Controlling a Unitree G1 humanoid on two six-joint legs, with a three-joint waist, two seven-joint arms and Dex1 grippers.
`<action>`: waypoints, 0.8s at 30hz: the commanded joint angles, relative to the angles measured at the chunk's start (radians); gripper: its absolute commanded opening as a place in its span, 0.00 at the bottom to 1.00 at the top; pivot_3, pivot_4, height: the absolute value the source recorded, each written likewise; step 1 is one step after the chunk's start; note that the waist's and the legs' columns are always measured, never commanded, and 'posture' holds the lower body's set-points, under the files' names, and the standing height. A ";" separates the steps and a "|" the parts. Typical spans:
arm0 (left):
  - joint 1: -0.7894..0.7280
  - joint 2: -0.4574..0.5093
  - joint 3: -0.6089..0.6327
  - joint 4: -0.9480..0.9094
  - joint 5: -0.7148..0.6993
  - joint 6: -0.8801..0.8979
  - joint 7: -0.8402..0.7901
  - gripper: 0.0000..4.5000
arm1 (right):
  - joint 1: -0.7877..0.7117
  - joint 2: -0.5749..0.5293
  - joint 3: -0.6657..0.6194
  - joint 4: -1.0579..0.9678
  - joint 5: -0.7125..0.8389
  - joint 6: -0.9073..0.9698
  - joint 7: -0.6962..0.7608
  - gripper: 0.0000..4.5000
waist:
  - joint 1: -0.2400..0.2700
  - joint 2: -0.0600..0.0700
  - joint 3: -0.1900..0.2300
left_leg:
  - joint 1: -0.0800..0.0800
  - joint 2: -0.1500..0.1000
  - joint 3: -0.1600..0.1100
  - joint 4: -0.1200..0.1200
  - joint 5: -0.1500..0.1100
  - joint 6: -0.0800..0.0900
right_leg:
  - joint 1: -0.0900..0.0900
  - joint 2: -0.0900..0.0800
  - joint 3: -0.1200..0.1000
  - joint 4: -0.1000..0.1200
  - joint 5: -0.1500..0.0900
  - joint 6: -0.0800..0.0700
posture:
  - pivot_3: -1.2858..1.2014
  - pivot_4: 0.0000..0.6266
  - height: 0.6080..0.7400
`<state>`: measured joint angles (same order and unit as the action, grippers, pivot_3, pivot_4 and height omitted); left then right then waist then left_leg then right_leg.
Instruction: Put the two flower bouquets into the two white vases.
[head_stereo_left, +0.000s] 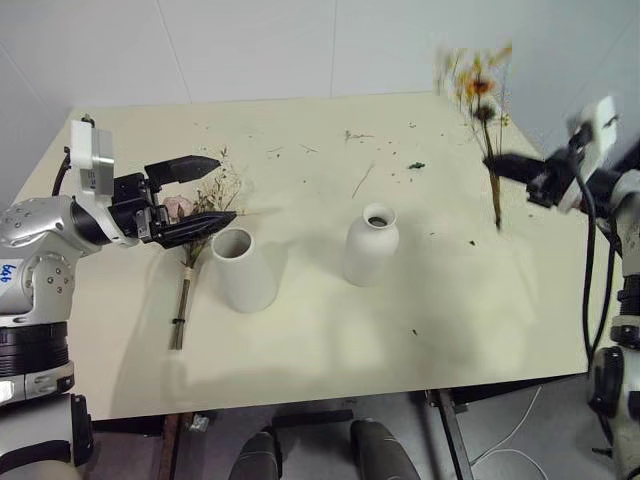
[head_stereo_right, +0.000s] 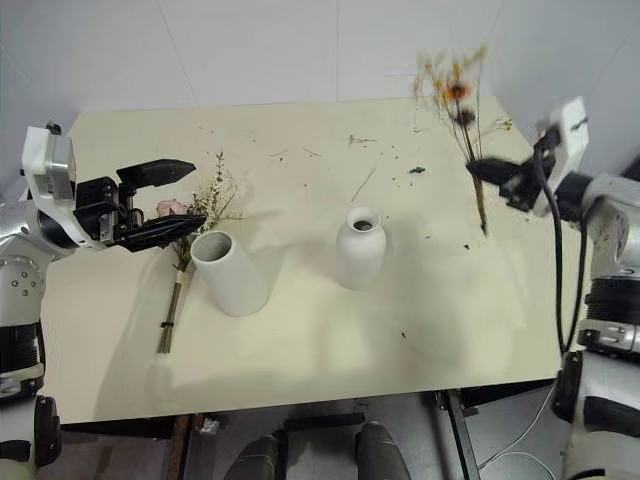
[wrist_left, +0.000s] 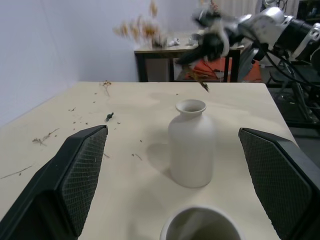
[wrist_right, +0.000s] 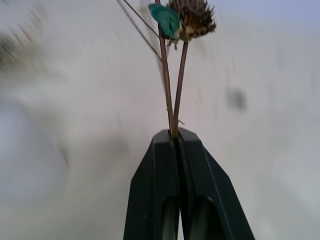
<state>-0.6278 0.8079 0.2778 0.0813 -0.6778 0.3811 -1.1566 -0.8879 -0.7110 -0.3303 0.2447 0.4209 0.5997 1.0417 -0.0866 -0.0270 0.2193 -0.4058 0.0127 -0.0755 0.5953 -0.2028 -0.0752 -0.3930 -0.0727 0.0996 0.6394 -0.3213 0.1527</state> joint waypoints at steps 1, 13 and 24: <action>0.020 -0.002 0.053 0.028 0.013 -0.045 0.020 1.00 | 0.022 0.065 -0.053 -0.190 0.154 0.035 -0.040 0.01 | 0.004 0.000 0.000 | 0.000 0.000 0.000 0.000 0.000 0.000 | 0.000 0.000 0.000 0.000 0.000 0.000 | 0.52 0.24 1.00; 0.063 -0.039 0.093 0.051 0.019 -0.085 0.088 1.00 | 0.066 0.280 0.040 -0.329 0.271 -0.045 -0.151 0.01 | 0.031 -0.001 0.000 | -0.001 0.000 0.000 0.001 0.000 0.000 | 0.000 -0.001 0.000 -0.001 0.001 -0.001 | 0.52 0.24 1.00; 0.101 -0.043 0.116 0.048 0.012 -0.116 0.092 1.00 | 0.143 0.319 0.075 -0.248 0.250 -0.132 -0.151 0.01 | 0.030 -0.001 0.000 | -0.001 0.000 0.000 0.000 0.000 0.000 | -0.001 -0.001 0.000 -0.001 0.001 -0.001 | 0.52 0.24 1.00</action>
<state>-0.5323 0.7606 0.3549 0.1404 -0.6612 0.2859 -1.0682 -0.7560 -0.3843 -0.2490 -0.0013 0.6706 0.5000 0.8803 -0.0561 -0.0279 0.2189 -0.4066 0.0125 -0.0753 0.5957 -0.2030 -0.0748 -0.3936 -0.0733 0.0996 0.6383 -0.3204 0.1514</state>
